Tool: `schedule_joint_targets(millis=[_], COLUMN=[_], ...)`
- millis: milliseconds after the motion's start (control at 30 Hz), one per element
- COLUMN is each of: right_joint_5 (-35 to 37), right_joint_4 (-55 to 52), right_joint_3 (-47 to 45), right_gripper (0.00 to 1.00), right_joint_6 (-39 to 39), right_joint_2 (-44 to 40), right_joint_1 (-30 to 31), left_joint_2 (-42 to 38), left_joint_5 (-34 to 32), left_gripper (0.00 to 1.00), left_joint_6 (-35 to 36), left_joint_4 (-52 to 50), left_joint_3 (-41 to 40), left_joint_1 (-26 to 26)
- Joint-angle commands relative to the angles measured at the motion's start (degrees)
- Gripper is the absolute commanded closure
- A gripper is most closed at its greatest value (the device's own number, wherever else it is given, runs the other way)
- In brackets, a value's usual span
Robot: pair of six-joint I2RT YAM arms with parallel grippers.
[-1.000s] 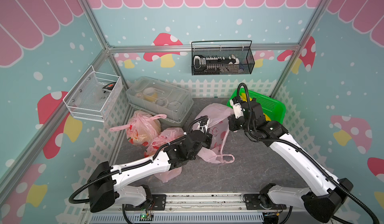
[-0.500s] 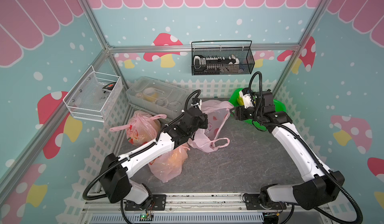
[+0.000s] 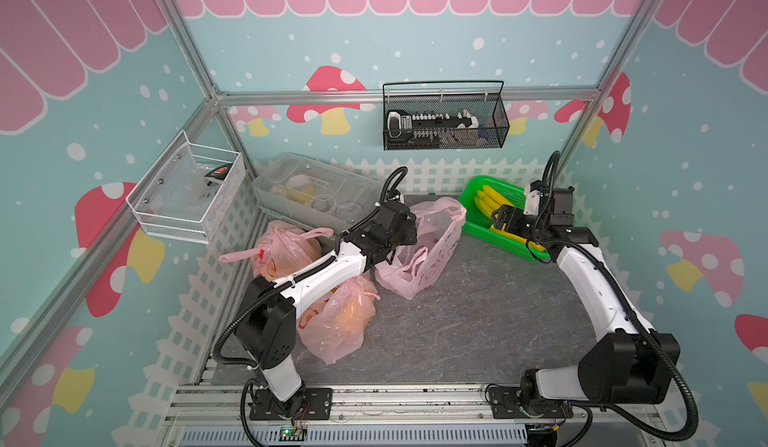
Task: Place the banana into a plastic bag & tie a knot
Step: Open the plastic bag at the center of the board, then pick up the banana from the basket.
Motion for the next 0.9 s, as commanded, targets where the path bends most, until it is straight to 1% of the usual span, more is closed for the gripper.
schedule_joint_targets(millis=[0, 133, 233, 367, 533, 700, 867], right_joint_5=[2.65, 4.24, 4.63, 5.92, 8.17, 8.53, 10.13], right_joint_4=[4.29, 5.30, 7.52, 7.78, 7.75, 6.93, 6.32], right_joint_3=[-1.70, 0.13, 1.03, 4.07, 7.40, 9.77, 10.50], right_gripper=[0.12, 0.14, 0.16, 0.16, 0.14, 0.10, 0.07], right_joint_6=[5.36, 8.05, 9.81, 10.75, 11.69, 14.11, 16.88], right_joint_2=[3.32, 9.52, 13.31, 17.84, 21.57, 25.17, 26.73], right_joint_1=[-1.89, -2.81, -2.92, -2.92, -2.90, -2.86, -2.89], left_joint_2=[-2.12, -4.86, -7.20, -8.62, -8.89, -9.07, -9.33], left_joint_5=[-0.67, -2.13, -2.30, -2.24, -2.06, -2.15, -2.58], left_gripper=[1.00, 1.00, 1.00, 1.00, 1.00, 1.00, 1.00], left_joint_6=[-1.92, -2.91, -3.63, -3.30, -3.20, -3.19, -3.03], left_joint_4=[0.12, 0.96, 3.37, 4.16, 4.34, 4.78, 5.13], left_joint_3=[1.00, -0.42, -2.62, -3.81, -5.30, -6.46, -7.19], left_joint_1=[0.13, 0.14, -0.11, -0.49, -0.57, -0.62, -0.57])
